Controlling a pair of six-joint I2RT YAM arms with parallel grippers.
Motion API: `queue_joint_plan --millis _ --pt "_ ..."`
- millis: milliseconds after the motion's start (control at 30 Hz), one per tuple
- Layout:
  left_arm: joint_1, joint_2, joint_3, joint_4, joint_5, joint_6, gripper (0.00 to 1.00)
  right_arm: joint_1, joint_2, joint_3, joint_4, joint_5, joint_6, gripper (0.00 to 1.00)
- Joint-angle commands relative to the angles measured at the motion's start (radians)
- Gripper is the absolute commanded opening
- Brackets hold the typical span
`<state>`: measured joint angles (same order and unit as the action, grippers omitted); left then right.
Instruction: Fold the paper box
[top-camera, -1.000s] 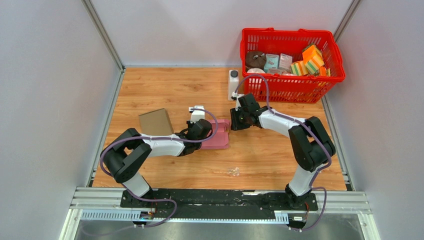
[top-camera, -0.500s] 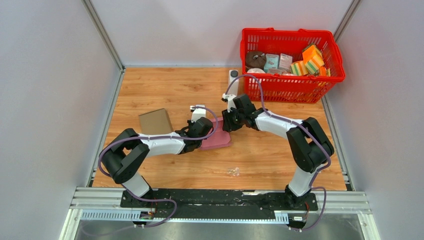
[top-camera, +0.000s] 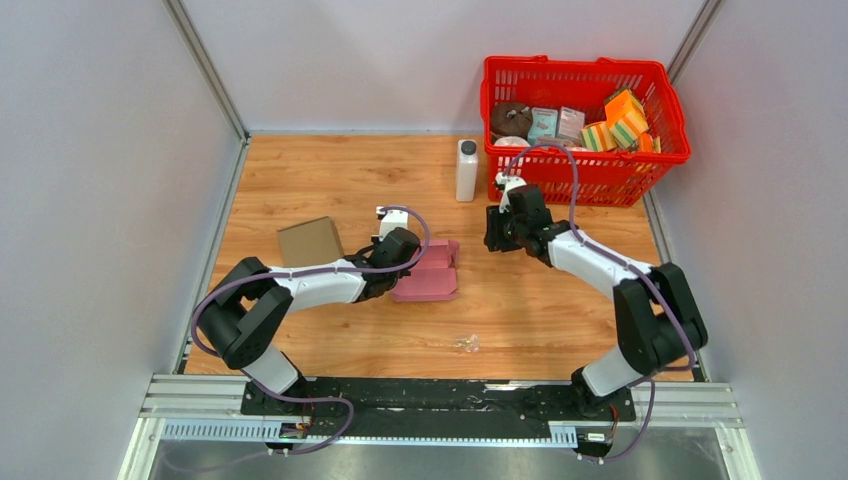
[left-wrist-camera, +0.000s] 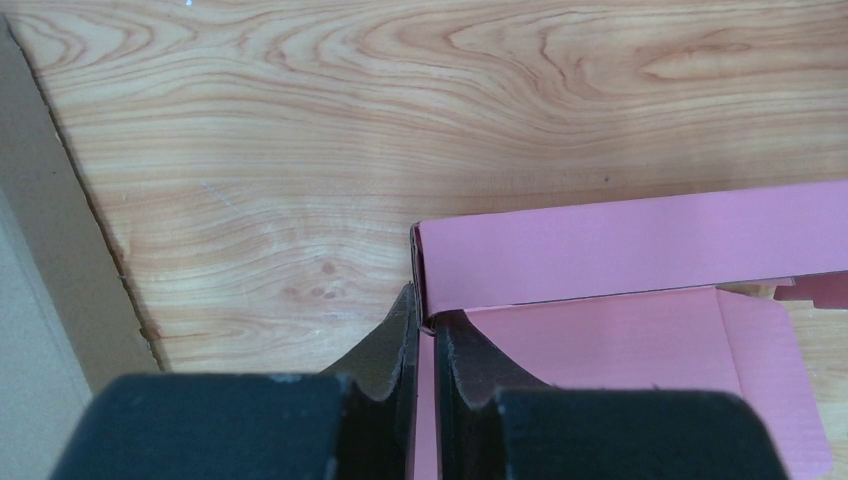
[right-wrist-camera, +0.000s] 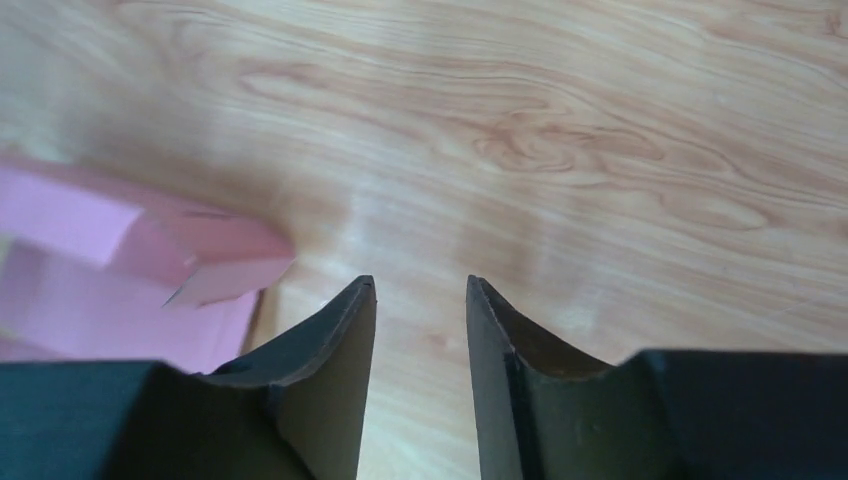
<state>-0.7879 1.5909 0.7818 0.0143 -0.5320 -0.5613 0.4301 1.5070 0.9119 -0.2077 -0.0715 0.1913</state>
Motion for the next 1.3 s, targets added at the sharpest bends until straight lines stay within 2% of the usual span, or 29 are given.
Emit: queue_joint_plan --millis 0,200,367,500,733,867,967,1133,1167,1200,1267 --pt "0.016 -0.012 0.017 -0.086 0.086 0.015 0.0 0.015 0.122 0.076 0.059 0.058 -0.064 0.39" --pt "0.029 -0.005 0.045 -0.123 0.113 0.003 0.0 0.094 0.191 0.147 0.047 -0.02 -0.124 0.27" --pt "0.029 0.006 0.054 -0.117 0.13 -0.009 0.0 0.154 0.176 0.128 0.122 -0.108 -0.047 0.27" --pt "0.029 0.011 0.059 -0.122 0.125 -0.006 0.0 0.185 0.176 0.148 0.094 -0.134 -0.029 0.27" --pt "0.029 0.004 0.053 -0.123 0.127 -0.015 0.0 0.17 0.107 0.11 0.024 -0.059 0.007 0.28" --pt "0.03 -0.002 0.028 -0.106 0.129 -0.005 0.0 0.104 0.076 0.033 0.028 -0.03 -0.041 0.37" --pt "0.033 -0.006 0.014 -0.096 0.139 0.006 0.0 0.046 0.049 -0.027 0.069 -0.15 -0.076 0.44" --pt "0.038 -0.022 0.004 -0.073 0.182 0.018 0.0 0.029 -0.03 -0.136 0.198 -0.293 -0.131 0.66" --pt "0.038 -0.023 0.002 -0.071 0.188 0.02 0.0 0.029 -0.037 -0.175 0.291 -0.339 -0.136 0.7" --pt "0.038 -0.025 0.001 -0.065 0.191 0.026 0.0 0.027 -0.044 -0.191 0.335 -0.365 -0.141 0.77" --pt "0.041 -0.028 -0.003 -0.062 0.199 0.031 0.0 0.021 -0.025 -0.179 0.39 -0.459 -0.165 0.8"
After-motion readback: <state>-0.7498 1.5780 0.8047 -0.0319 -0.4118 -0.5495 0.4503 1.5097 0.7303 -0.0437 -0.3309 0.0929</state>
